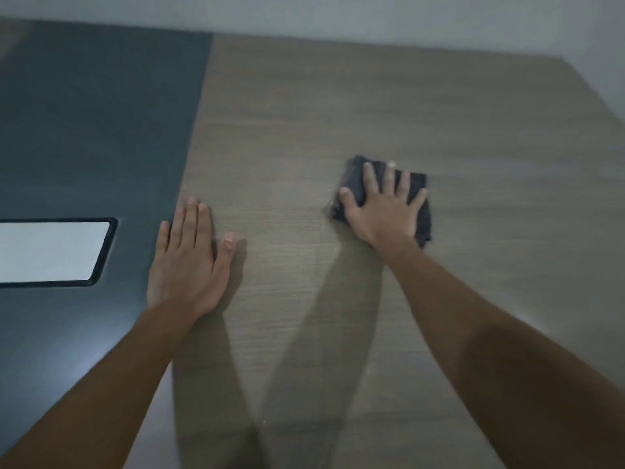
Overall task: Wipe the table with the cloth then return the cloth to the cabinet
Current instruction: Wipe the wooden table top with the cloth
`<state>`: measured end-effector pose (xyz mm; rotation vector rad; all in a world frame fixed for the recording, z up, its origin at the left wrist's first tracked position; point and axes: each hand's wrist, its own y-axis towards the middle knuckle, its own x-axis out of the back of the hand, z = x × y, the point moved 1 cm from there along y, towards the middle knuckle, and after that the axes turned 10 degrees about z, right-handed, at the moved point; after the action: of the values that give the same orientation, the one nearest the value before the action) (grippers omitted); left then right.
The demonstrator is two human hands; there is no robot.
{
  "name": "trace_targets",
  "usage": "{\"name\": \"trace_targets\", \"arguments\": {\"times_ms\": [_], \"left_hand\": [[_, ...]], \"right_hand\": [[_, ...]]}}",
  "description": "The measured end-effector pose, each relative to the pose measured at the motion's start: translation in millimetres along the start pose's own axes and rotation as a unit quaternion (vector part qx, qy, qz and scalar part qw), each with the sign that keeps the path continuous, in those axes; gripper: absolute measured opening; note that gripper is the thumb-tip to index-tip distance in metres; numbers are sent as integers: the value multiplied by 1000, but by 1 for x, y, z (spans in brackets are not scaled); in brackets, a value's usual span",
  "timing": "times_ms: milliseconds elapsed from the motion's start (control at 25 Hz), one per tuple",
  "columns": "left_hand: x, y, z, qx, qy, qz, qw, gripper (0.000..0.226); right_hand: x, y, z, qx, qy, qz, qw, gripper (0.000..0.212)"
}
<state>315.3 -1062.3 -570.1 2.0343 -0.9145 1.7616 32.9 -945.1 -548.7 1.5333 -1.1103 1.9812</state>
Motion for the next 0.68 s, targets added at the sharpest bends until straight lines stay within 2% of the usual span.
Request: {"name": "trace_targets", "arguments": {"times_ms": [120,200,320,440,560,680], "left_hand": [[5,-8,11,-11,-45,0,999,91],[8,-18,29,11,-70,-2,998,96],[9,-31,47,27,-24,7,999,98],[10,-32,47,30,-12,8,999,96],[11,-33,44,34,-14,3,999,94],[10,-32,43,30,-13,0,999,88]], "right_hand": [[-20,-29,64,96,-8,-17,995,77],[-36,-56,88,149,-10,-18,989,77],[-53,-96,88,212,-31,-18,977,77],[-62,-130,47,250,-22,-54,967,76],[-60,-140,-29,205,-30,-76,975,76],[-38,-113,-85,99,-35,-56,993,83]]}}
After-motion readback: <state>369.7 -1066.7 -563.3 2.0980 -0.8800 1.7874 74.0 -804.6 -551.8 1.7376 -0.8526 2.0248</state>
